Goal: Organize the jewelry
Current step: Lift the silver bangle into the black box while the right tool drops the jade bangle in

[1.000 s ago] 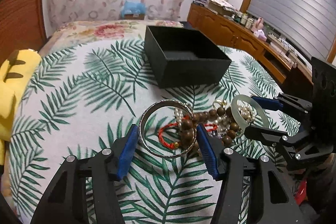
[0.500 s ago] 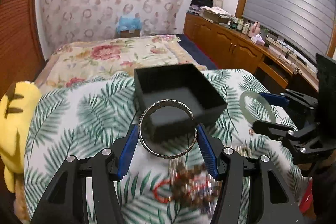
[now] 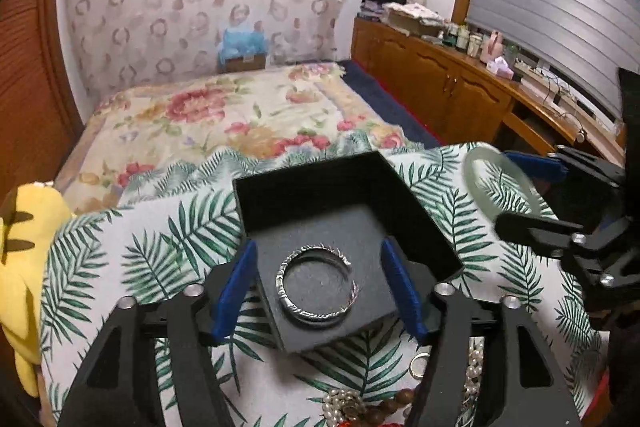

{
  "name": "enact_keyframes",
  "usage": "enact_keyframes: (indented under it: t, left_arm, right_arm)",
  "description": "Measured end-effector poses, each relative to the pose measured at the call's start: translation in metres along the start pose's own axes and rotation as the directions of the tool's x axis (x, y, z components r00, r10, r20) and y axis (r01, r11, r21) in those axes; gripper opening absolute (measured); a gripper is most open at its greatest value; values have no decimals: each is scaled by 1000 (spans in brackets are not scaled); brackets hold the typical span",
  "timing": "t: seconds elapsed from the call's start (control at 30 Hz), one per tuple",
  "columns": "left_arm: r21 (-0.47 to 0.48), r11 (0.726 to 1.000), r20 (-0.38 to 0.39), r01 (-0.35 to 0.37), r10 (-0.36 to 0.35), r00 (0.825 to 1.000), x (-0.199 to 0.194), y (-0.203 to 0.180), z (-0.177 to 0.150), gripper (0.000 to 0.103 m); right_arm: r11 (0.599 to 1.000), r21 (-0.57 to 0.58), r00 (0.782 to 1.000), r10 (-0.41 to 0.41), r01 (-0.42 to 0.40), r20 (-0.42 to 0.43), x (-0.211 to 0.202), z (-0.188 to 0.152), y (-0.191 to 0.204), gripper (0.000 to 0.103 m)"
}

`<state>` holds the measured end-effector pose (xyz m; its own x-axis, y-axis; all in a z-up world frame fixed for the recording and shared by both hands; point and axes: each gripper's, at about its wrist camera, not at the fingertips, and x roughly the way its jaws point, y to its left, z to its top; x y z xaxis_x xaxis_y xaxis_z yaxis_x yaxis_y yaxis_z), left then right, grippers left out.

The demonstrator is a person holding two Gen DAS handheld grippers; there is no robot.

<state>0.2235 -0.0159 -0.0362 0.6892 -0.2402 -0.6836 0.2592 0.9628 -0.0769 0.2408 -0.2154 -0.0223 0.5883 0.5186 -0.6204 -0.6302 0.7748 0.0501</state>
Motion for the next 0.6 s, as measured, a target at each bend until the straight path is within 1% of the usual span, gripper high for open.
enact_keyframes:
  t: [0.03, 0.13, 0.23, 0.43, 0.6]
  left_arm:
    - [0, 1000, 5, -2, 2, 1000, -2, 1, 1, 63]
    - [1, 999, 29, -37, 37, 999, -12, 6, 1, 64]
    - [-20, 998, 48, -57, 57, 997, -23, 18, -3, 69]
    - [-55, 994, 45, -90, 93, 995, -35, 41, -12, 69]
    - [-71, 993, 38, -95, 97, 995, -37, 49, -17, 69]
  right_arm:
    - [1000, -4, 1000, 5, -5, -2, 3, 2, 1, 74]
    - [1000, -25, 1000, 16, -16, -1, 12, 8, 5, 74]
    - [998, -57, 999, 36, -36, -12, 25, 13, 14, 74]
    - [989, -134, 995, 59, -69, -76, 56, 16, 37, 74]
    - [984, -153, 990, 69, -87, -122, 72, 9, 50, 74]
